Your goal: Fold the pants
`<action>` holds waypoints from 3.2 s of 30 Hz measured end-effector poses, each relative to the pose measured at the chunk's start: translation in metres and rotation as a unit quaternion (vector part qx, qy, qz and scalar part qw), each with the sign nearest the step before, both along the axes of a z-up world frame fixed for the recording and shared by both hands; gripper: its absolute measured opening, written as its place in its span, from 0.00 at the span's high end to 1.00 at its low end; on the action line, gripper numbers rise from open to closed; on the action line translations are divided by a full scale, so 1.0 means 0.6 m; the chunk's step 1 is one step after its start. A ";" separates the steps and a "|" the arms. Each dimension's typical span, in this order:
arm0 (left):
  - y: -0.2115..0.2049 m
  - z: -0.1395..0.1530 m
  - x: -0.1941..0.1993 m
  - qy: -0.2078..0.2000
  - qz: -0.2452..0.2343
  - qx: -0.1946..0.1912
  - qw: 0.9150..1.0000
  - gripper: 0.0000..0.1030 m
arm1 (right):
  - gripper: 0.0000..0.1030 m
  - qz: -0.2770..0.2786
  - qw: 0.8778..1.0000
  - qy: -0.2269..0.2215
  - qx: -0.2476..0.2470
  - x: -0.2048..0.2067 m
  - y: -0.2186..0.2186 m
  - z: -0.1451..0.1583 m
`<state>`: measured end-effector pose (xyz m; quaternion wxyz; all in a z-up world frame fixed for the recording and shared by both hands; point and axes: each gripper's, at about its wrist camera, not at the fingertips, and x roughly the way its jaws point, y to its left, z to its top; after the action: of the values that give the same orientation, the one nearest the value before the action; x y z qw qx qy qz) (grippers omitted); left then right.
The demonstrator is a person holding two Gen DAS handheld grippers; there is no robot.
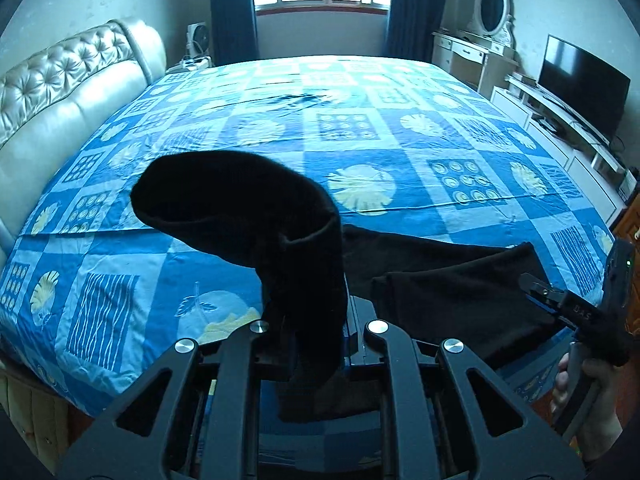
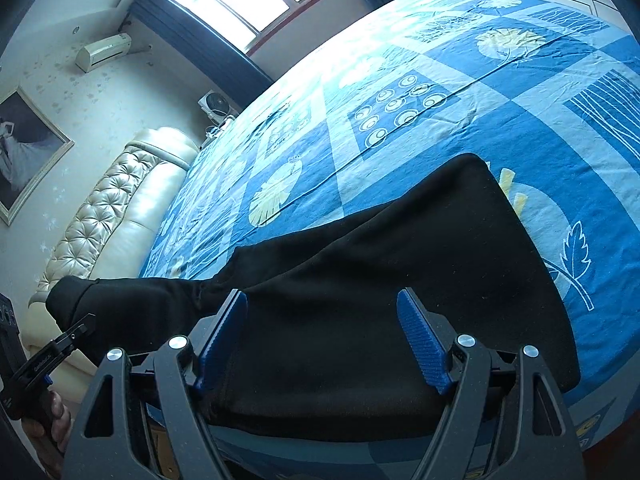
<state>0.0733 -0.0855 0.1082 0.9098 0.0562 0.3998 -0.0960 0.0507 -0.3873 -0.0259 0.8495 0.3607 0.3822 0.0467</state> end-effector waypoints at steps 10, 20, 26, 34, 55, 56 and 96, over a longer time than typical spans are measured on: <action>-0.102 -0.015 -0.012 0.001 -0.044 0.021 0.999 0.86 | 0.26 -0.010 1.000 -0.002 0.013 0.000 -0.011 -0.001; -0.197 -0.057 -0.024 0.014 -0.081 0.044 0.996 0.86 | 0.26 -0.053 0.998 -0.005 0.040 -0.009 -0.058 -0.005; -0.246 -0.095 -0.031 0.024 -0.100 0.065 0.993 0.86 | 0.26 -0.081 0.994 0.001 0.067 -0.017 -0.086 -0.020; -0.297 -0.151 -0.050 0.031 -0.120 0.101 0.987 0.86 | 0.26 -0.088 0.993 0.000 0.083 -0.021 -0.095 -0.026; -0.338 -0.231 -0.076 -0.006 -0.142 0.180 0.973 0.85 | 0.26 -0.078 0.991 0.003 0.107 -0.014 -0.105 -0.030; -0.340 -0.232 -0.079 -0.010 -0.143 0.184 0.972 0.85 | 0.26 -0.076 0.991 0.002 0.107 -0.013 -0.104 -0.029; 0.134 -0.171 -0.061 0.071 0.029 -0.073 0.994 0.09 | 0.25 0.107 0.984 0.132 0.048 0.087 0.003 -0.056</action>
<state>0.0365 -0.0052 0.0059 0.8832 -0.0292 0.4568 -0.1023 0.1031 -0.3857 -0.0598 0.7633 0.3613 0.5245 0.1082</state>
